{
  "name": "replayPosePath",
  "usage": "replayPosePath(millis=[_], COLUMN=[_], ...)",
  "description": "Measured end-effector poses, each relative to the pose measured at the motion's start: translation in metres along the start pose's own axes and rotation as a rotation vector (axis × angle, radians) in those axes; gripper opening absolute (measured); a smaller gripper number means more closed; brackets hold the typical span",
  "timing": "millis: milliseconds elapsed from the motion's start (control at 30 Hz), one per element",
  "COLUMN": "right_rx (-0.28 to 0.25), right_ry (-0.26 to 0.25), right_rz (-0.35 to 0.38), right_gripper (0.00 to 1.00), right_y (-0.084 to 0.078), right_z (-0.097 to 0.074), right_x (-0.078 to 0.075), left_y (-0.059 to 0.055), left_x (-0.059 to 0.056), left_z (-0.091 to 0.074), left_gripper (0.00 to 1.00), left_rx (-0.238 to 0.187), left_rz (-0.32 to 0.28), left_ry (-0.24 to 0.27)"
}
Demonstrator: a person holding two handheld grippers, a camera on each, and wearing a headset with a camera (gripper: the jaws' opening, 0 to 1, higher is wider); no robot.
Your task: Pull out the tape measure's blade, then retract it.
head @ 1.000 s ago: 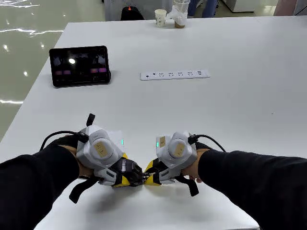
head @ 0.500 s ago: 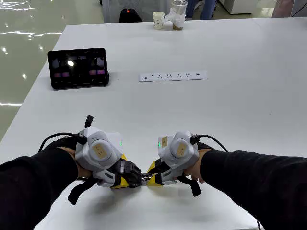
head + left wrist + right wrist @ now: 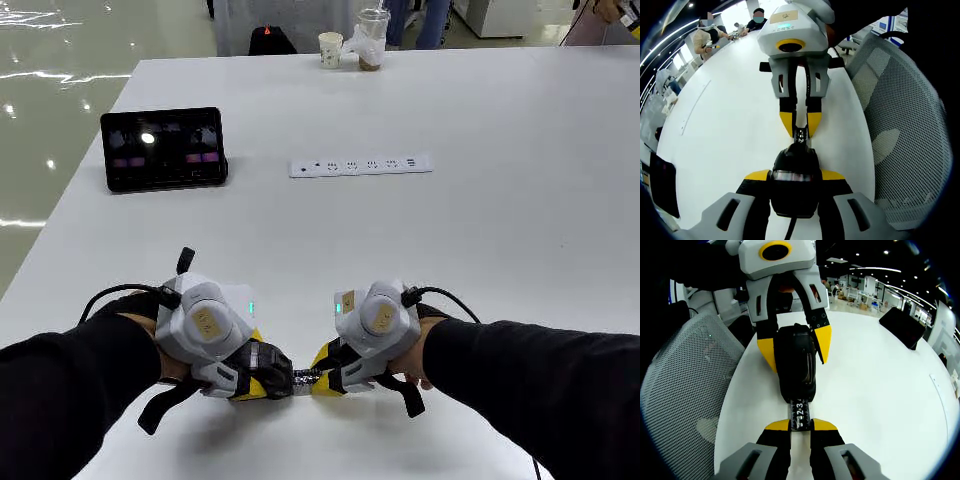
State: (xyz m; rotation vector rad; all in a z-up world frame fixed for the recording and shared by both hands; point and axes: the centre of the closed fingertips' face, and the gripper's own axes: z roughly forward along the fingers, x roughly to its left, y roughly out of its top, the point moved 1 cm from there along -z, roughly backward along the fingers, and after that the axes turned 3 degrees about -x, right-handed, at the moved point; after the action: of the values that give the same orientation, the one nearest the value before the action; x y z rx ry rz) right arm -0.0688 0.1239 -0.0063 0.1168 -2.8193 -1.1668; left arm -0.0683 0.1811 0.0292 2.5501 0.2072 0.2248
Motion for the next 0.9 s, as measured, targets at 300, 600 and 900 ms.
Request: replayPosePath(millis=[300,600,900], right_rx=[-0.002,0.002,0.006], right_ry=[0.002,0.000,-0.006], right_rz=[0.012,0.016,0.015], right_gripper=[0.11,0.11,0.11], right_y=[-0.004,-0.008,-0.011], right_z=[-0.004,-0.007,-0.010], right_x=[0.000,0.000,-0.001], left_y=[0.000,-0.001,-0.002], left_x=[0.000,0.000,0.000], left_z=[0.000,-0.001,-0.001], left_gripper=[0.30,0.30,0.30], left_rx=[0.000,0.000,0.000], left_rz=[-0.002,-0.005,-0.005], left_ry=[-0.001,-0.003,-0.002])
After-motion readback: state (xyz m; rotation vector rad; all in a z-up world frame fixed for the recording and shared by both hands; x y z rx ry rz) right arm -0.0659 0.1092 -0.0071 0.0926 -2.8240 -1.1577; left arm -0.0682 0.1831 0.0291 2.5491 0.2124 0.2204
